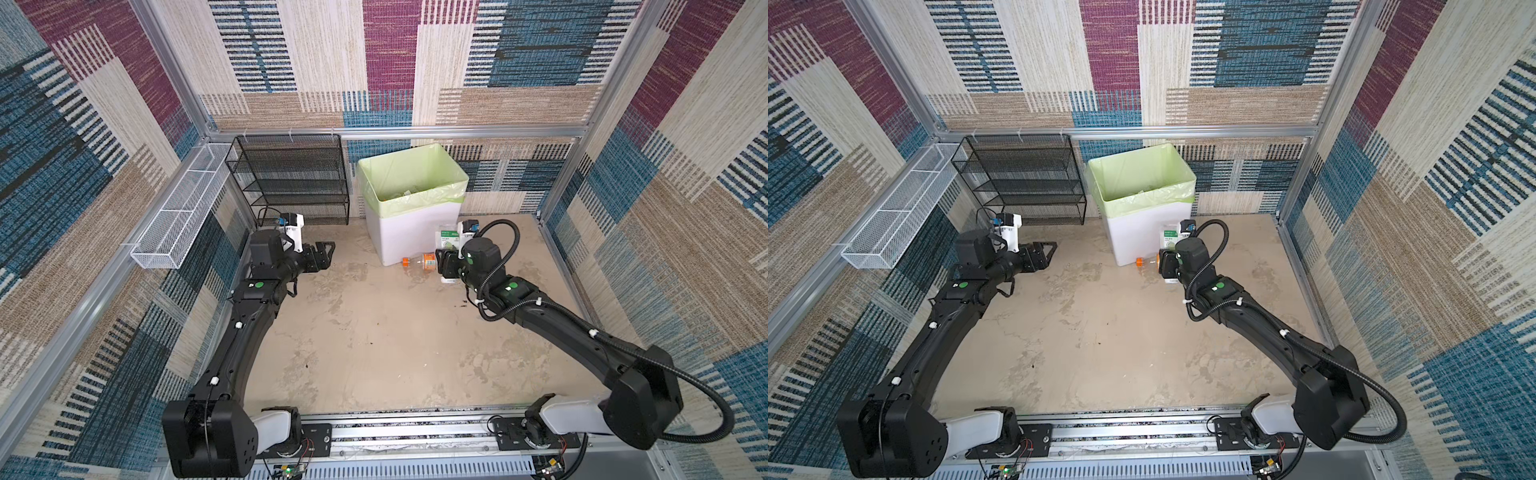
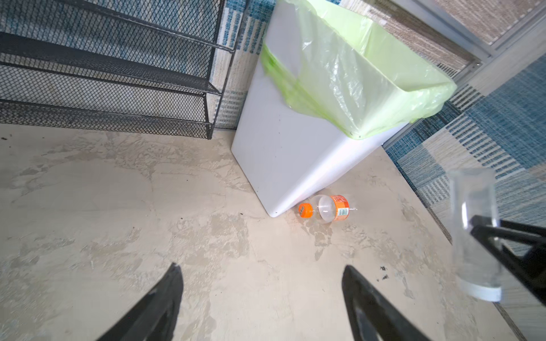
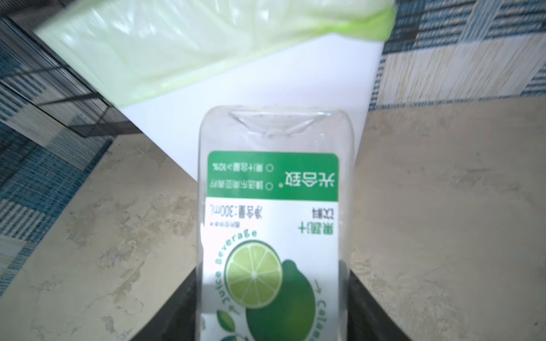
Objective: Throw the plastic bottles in the bin
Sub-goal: 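Lift the lime bottle with the right gripper over the bin and release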
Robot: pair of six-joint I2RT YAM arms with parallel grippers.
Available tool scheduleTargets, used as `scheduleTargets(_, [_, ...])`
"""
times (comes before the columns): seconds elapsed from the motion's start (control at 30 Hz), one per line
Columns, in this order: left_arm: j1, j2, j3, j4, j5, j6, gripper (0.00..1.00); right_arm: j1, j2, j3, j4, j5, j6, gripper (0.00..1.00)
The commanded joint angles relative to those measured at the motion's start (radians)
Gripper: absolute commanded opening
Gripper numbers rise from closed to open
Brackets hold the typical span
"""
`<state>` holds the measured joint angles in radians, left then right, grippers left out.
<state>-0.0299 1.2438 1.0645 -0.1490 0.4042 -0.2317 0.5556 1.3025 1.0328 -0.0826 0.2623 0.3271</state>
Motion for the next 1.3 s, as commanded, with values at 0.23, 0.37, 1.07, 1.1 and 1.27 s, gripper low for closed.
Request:
scheduleTargets(0.23, [-0.075, -0.044, -0.063, 0.142, 0.070, 0.049, 0.84, -0.003, -0.327, -0.216, 0.691, 0.118, -0.276, 0.65])
scheduleTargets(0.37, [-0.096, -0.064, -0.090, 0.174, 0.065, 0.063, 0.84, -0.004, -0.414, -0.303, 0.899, 0.095, -0.393, 0.66])
scheduleTargets(1.07, [-0.162, -0.127, -0.092, 0.158, 0.008, 0.133, 0.90, -0.108, 0.776, 1.463, -0.216, -0.287, -0.209, 0.95])
scheduleTargets(1.1, [-0.162, -0.135, -0.095, 0.156, 0.002, 0.135, 0.91, -0.108, 0.840, 1.582, -0.295, -0.285, -0.211, 0.97])
scheduleTargets(1.27, [-0.162, -0.144, -0.089, 0.140, -0.009, 0.150, 0.92, -0.108, 0.919, 1.769, -0.443, -0.233, -0.230, 0.98])
